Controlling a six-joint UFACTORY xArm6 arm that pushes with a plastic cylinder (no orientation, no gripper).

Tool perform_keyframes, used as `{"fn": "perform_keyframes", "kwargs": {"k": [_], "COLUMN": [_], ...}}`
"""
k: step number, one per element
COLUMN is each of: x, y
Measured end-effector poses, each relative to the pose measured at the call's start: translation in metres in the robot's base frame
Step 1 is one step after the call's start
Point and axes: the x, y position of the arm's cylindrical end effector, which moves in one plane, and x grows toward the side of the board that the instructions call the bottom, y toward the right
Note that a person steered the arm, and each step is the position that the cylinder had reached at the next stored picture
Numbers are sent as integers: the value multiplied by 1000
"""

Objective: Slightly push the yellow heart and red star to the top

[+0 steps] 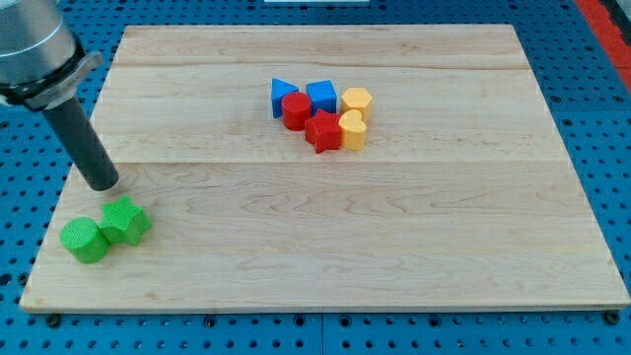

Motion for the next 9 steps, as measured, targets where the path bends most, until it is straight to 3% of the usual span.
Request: {"fn": "perform_keyframes", "kwargs": {"k": [1,2,4,5,9], "x": [19,6,-25,-46,-62], "y": [54,147,266,264,271]}}
